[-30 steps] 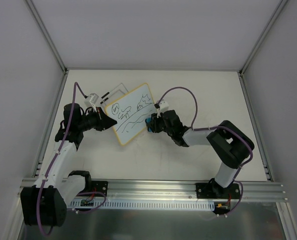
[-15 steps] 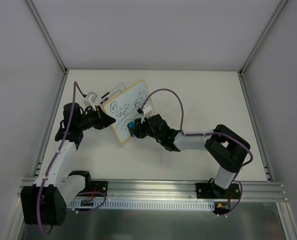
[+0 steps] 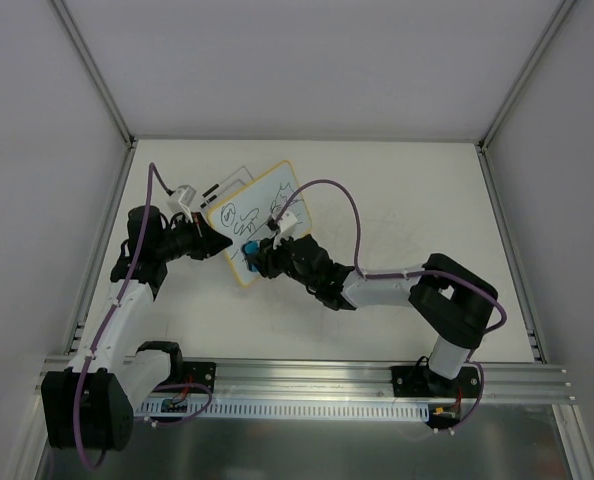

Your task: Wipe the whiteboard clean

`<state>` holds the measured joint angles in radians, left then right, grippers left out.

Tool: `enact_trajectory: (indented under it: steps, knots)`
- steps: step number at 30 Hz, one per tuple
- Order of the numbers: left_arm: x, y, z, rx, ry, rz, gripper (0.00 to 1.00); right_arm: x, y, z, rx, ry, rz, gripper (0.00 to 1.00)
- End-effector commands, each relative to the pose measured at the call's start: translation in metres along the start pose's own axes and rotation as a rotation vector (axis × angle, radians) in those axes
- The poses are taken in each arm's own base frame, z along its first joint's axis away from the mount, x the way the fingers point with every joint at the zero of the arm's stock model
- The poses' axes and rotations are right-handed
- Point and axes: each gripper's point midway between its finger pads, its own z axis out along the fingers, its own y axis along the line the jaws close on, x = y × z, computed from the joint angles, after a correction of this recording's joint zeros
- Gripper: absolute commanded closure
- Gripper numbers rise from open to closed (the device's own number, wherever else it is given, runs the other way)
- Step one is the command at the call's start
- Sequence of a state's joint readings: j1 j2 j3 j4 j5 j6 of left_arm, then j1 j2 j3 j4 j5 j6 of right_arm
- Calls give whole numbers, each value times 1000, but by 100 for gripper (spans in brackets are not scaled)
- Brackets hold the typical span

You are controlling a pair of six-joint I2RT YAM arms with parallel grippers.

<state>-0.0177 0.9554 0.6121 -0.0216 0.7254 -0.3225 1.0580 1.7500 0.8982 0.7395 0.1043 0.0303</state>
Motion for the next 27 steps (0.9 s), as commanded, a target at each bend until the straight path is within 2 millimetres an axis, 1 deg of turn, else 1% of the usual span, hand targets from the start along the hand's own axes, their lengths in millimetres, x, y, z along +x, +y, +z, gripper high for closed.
enact_trajectory:
  steps: [1, 2, 3, 4, 5, 6, 8, 9, 11, 13, 17, 19, 20, 21, 23, 24, 26, 27]
  knots:
    - [10, -32, -5, 148, 65, -32, 100, 30, -55, -6, 175, 15, 57, 100]
    - [11, -32, -5, 148, 66, -33, 100, 27, -71, -7, 205, -6, 84, 100]
    - [10, -33, -6, 149, 63, -30, 100, 30, -79, -9, 222, -10, 117, 100]
    - [10, -33, -6, 150, 64, -30, 100, 39, -88, -12, 240, 3, 129, 100]
    - [10, -33, -6, 150, 64, -30, 100, 39, -96, -13, 253, 0, 140, 100]
    - [10, -33, -6, 151, 65, -31, 100, 37, -108, -14, 276, -6, 153, 100]
    - [10, -33, -6, 153, 66, -31, 100, 39, -120, -16, 293, -1, 169, 100]
    - [11, -33, -6, 154, 67, -32, 100, 35, -128, -17, 305, -8, 172, 100]
    - [11, -33, -6, 154, 67, -33, 100, 32, -129, -16, 294, -8, 150, 100]
    - [10, -33, -5, 154, 67, -33, 100, 27, -125, -15, 272, -13, 137, 100]
    - [10, -33, -5, 153, 68, -35, 100, 19, -103, -11, 197, -15, 105, 100]
    - [11, -32, -5, 152, 70, -37, 100, 13, -84, -8, 151, -24, 75, 100]
    - [11, -32, -5, 152, 70, -37, 100, 12, -75, -7, 123, -21, 71, 100]
    - [12, -32, -5, 152, 73, -40, 100, 12, -62, -6, 93, -22, 68, 100]
    - [11, -33, -5, 155, 73, -39, 100, 10, -43, -4, 51, -24, 57, 100]
    - [11, -33, -5, 153, 72, -39, 100, 13, -28, -3, 21, -19, 41, 100]
    - [12, -33, -5, 154, 73, -39, 100, 8, -11, 0, -20, -28, 28, 100]
    - [12, -32, -5, 154, 74, -40, 100, 7, 2, 0, -47, -30, 21, 100]
